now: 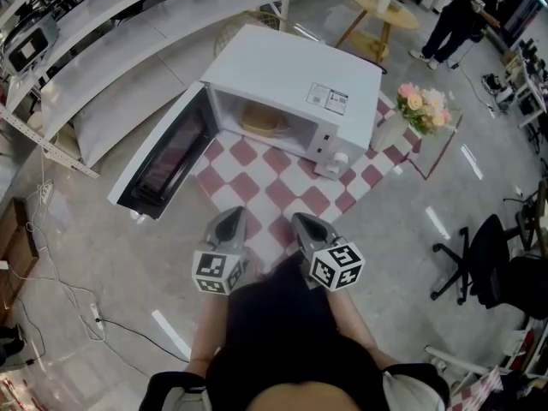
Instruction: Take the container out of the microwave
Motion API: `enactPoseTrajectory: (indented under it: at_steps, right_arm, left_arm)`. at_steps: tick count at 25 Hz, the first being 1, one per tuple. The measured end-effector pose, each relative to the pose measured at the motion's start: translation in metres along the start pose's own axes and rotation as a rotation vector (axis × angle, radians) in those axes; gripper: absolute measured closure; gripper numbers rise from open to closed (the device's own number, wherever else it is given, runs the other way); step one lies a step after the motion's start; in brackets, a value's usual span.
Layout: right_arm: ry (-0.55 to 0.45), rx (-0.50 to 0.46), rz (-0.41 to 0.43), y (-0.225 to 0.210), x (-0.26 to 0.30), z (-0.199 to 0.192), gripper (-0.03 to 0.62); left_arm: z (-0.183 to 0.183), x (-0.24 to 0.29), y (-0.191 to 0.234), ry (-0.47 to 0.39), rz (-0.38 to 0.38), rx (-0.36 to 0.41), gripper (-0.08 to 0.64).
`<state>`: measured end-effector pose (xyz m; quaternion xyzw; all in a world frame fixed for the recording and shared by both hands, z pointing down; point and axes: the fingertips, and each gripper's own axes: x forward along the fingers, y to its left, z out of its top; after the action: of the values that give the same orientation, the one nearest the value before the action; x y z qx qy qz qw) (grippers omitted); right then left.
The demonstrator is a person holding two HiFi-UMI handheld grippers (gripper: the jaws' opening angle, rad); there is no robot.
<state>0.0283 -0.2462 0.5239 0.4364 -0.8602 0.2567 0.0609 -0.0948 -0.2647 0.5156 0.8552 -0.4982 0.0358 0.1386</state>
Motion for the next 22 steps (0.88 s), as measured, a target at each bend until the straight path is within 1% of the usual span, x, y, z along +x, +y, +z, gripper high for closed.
enactPoseTrajectory:
  at_steps: [5,13,22]
  right_arm:
    - [0.008,-0.005,0.011,0.002,0.005,0.003,0.592]
    - [0.010,-0.011,0.038,0.000,0.023,0.014,0.592]
    - [0.040,0.010,0.050,-0.010,0.049,0.021,0.592]
  left_arm:
    - [-0.002,0.004,0.002,0.004,0.006,-0.009,0.552]
    - [0.007,0.017,0.015,-0.004,0.022,-0.010,0.552]
    - [0.012,0.038,0.032,-0.002,0.034,-0.021,0.552]
